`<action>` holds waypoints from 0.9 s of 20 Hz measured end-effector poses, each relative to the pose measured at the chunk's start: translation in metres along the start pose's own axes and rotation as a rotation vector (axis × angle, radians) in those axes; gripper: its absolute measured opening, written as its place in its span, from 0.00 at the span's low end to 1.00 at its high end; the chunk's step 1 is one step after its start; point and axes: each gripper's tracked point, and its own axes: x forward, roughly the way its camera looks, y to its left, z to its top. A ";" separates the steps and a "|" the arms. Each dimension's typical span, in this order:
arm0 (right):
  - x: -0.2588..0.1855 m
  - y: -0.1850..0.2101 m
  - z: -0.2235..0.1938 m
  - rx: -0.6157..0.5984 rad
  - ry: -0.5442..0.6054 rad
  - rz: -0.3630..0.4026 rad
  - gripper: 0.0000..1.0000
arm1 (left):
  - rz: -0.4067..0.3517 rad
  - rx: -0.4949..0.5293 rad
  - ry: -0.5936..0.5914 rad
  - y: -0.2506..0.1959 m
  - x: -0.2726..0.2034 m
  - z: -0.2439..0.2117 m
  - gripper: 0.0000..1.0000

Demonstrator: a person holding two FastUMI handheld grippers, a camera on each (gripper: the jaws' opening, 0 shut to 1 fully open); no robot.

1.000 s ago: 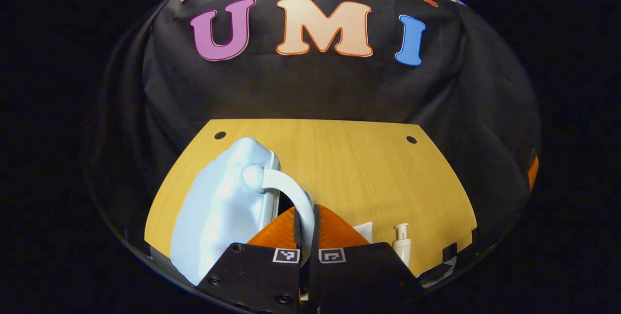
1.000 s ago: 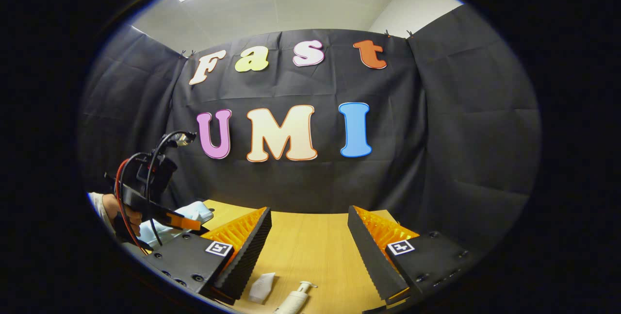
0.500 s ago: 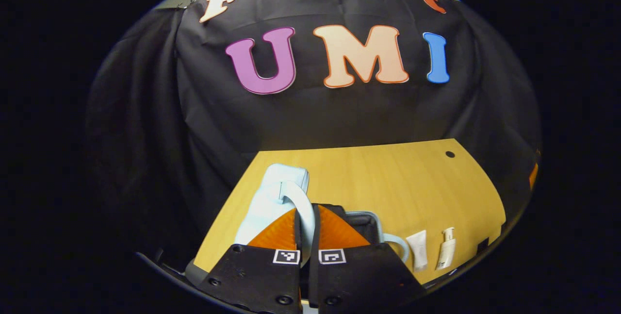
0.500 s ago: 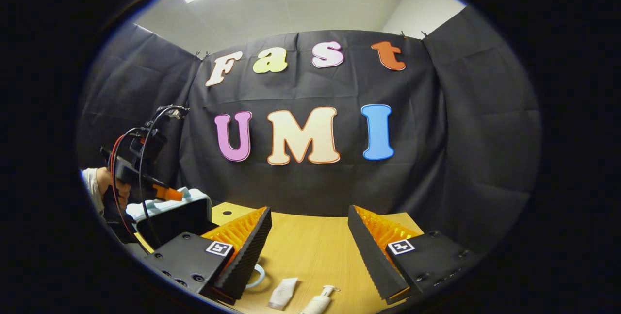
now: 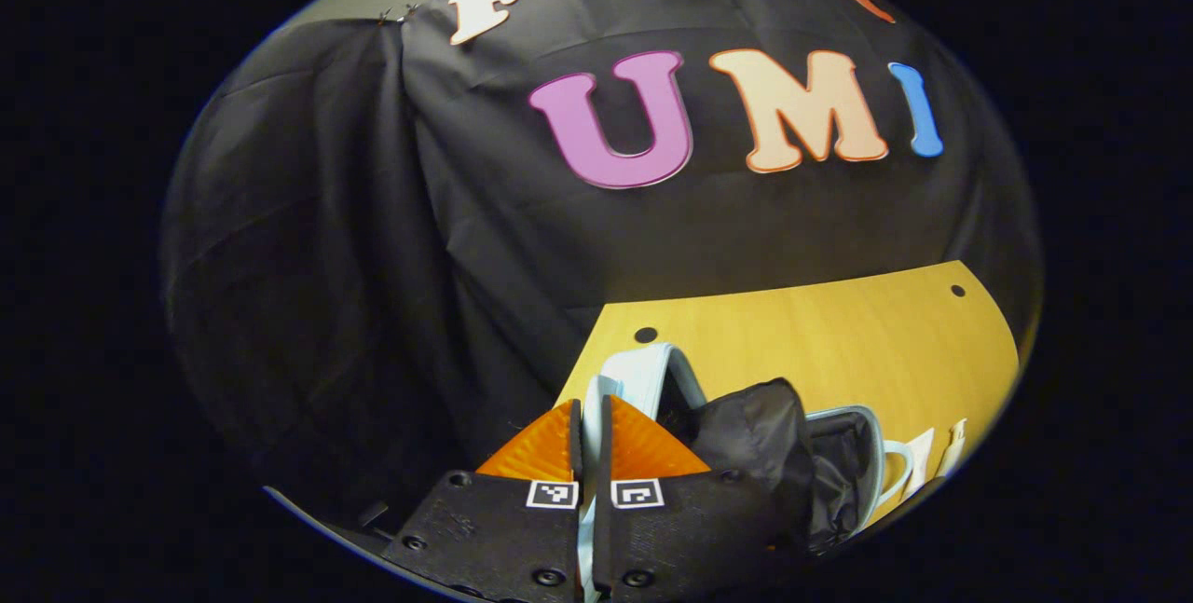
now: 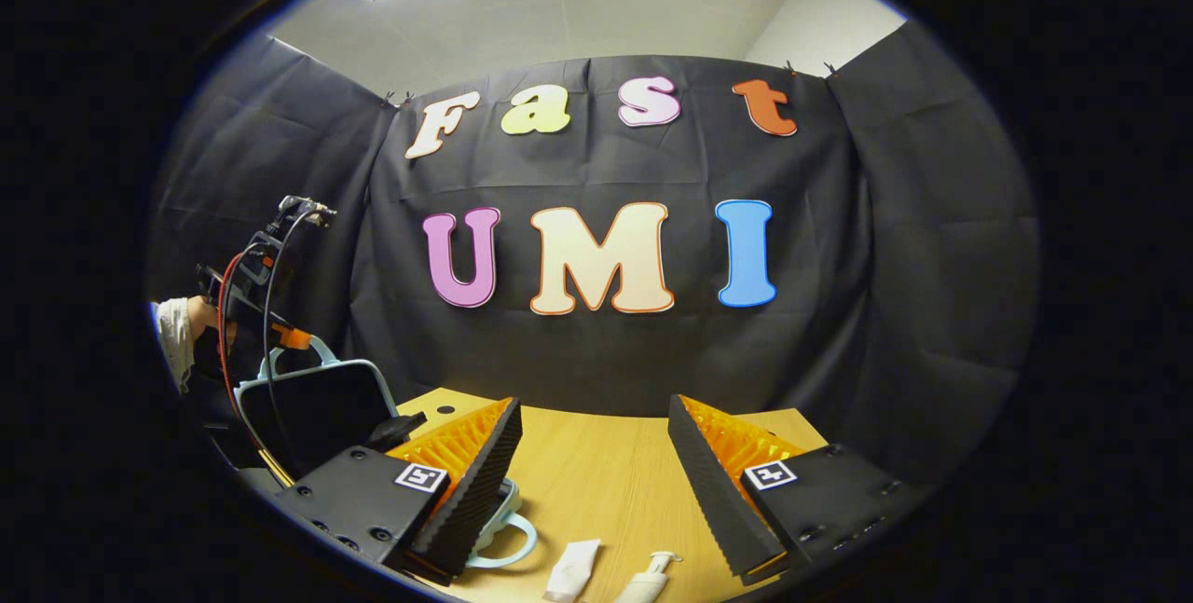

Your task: First open the suitcase, pack the skin care products into it, and then close the suitcase.

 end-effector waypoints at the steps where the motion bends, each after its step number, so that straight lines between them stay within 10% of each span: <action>1: 0.002 0.006 0.000 -0.007 0.002 0.001 0.99 | 0.018 -0.016 0.016 0.014 0.007 -0.009 0.00; 18: 0.035 0.067 -0.028 -0.143 0.106 -0.006 1.00 | 0.062 -0.154 0.328 0.087 0.150 -0.164 0.00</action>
